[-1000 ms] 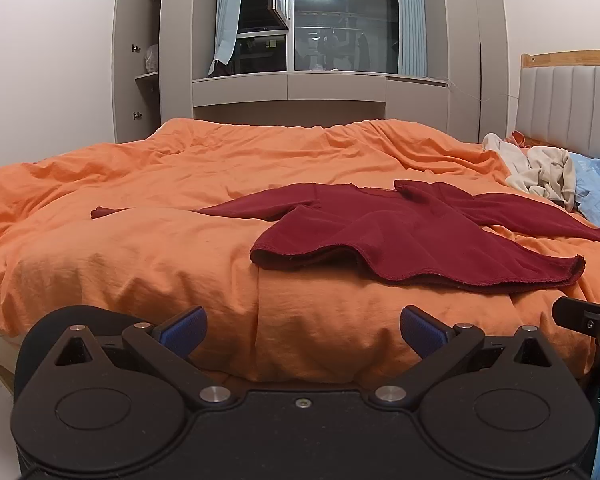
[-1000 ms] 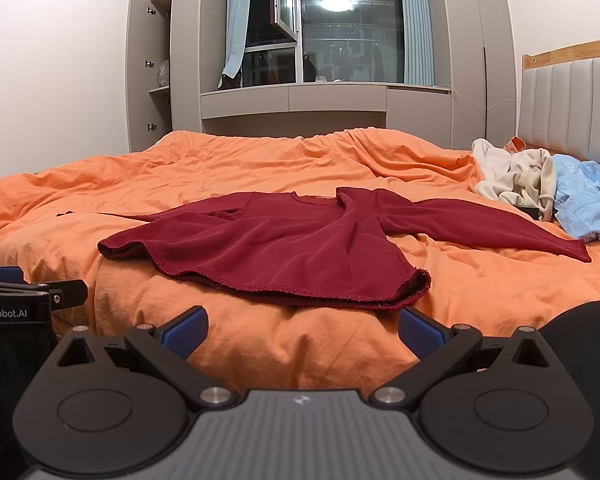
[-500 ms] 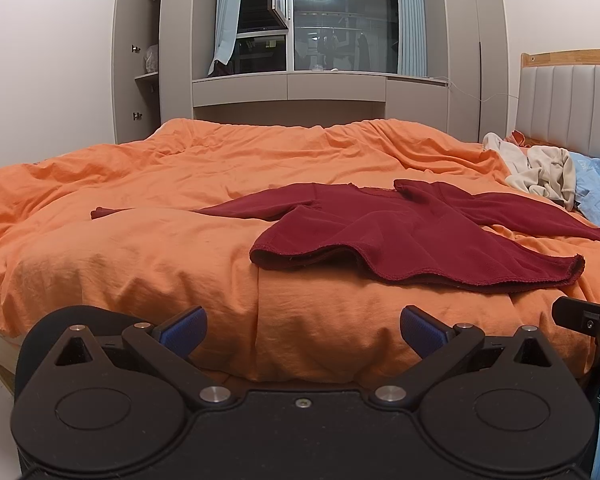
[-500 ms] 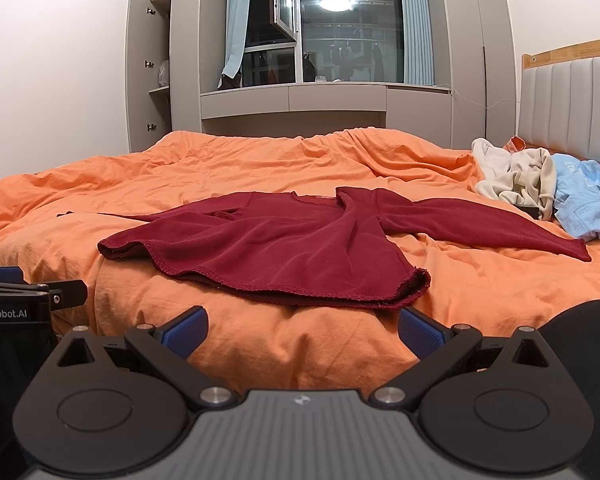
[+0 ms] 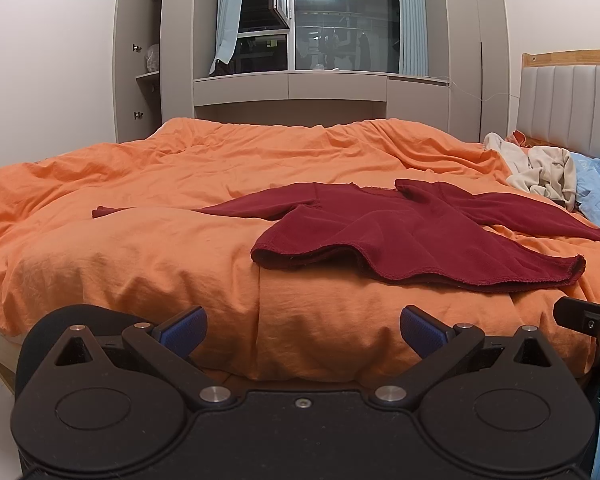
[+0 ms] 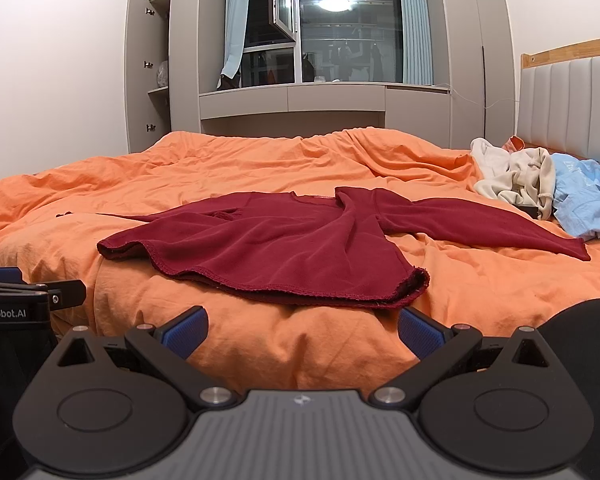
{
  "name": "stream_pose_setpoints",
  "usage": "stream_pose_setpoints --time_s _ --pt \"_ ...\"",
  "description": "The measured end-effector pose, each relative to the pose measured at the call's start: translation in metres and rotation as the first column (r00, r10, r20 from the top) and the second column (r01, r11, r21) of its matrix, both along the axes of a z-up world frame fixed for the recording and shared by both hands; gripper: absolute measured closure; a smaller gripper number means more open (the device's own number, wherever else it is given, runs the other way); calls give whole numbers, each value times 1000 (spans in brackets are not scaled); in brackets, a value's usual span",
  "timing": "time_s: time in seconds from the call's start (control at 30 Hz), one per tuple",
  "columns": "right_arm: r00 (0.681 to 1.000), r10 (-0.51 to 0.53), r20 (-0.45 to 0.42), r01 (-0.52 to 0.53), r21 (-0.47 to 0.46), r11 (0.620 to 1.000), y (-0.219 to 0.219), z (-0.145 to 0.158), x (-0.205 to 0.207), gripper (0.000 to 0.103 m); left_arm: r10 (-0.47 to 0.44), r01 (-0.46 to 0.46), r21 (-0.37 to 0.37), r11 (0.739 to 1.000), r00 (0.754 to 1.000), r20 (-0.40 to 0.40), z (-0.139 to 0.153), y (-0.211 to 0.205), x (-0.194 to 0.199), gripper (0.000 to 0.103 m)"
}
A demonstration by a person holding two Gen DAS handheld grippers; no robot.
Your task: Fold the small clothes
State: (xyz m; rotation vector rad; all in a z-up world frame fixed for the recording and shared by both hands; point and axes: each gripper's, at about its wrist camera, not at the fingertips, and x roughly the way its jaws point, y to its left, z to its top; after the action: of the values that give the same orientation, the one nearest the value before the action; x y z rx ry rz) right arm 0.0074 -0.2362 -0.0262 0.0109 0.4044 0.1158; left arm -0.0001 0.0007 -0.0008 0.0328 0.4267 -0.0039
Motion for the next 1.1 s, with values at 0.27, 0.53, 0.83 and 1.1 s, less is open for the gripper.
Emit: stream_pose_setpoints --time_s 0.27,0.53,0.83,1.1 --pt "1000 1 0 -1 0 1000 0 0 0 0 0 0 0 1000 1000 0 0 0 0 0" --pt "1000 0 -1 0 0 1000 0 0 1 0 0 0 0 1000 1000 0 0 0 0 0" --pt "1000 -17 -2 17 4 1000 0 -5 0 0 1 -1 0 1000 1000 -1 0 0 0 0" --pt "1000 -15 -6 15 4 1000 -1 -6 1 0 -1 1 2 1000 1000 -5 -1 0 0 0"
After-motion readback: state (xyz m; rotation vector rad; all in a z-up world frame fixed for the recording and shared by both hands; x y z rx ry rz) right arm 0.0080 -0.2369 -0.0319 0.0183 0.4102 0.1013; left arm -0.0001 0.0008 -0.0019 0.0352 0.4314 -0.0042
